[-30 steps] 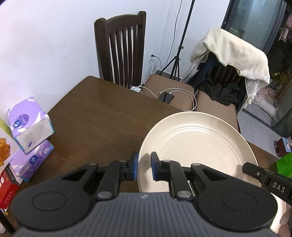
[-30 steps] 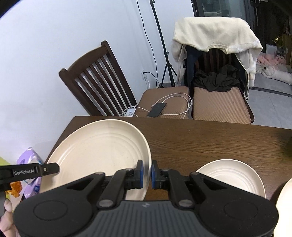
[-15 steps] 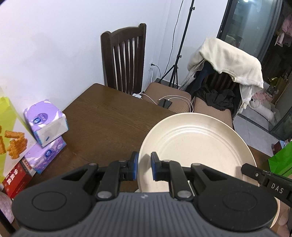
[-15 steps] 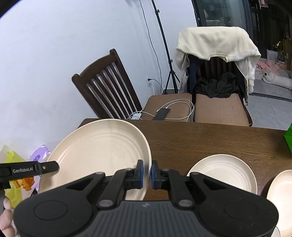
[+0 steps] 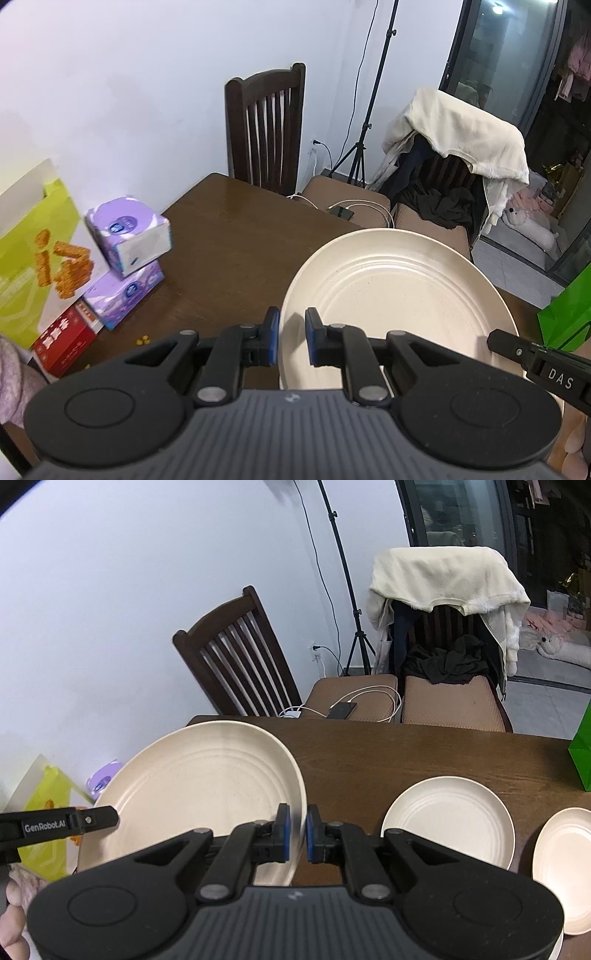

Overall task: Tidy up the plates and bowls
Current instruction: 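Lift the cream plate with both grippers and carry it toward the bowls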

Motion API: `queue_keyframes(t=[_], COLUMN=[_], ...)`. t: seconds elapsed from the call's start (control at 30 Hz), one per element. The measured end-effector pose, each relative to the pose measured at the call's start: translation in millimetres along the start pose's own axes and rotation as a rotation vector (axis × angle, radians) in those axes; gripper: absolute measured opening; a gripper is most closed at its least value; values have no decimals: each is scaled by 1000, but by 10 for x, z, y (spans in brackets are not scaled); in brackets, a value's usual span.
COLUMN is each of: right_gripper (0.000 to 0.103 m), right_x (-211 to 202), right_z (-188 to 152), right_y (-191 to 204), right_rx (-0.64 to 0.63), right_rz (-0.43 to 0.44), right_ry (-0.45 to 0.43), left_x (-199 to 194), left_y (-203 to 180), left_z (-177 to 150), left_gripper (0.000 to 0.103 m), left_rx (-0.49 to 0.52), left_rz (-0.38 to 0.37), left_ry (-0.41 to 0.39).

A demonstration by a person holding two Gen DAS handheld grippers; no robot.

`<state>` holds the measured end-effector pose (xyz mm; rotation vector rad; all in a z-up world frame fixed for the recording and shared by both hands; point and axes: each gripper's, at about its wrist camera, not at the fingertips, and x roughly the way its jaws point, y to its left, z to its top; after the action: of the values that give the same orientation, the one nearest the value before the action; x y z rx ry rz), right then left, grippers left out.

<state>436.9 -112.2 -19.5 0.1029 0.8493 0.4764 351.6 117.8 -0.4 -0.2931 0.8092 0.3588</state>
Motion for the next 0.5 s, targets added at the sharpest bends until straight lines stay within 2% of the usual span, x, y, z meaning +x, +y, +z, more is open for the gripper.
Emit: queue_keyframes(t=[0.5], right_gripper=[8], right_x=[-366], right_z=[-423], right_y=[317], right_rx=[-22], right_rz=[23], right_ry=[-11], left_x=[-411], left_y=[303], left_z=[-338], left_gripper=[15], left_rx=[-18], left_rz=[11], left_ry=[-13])
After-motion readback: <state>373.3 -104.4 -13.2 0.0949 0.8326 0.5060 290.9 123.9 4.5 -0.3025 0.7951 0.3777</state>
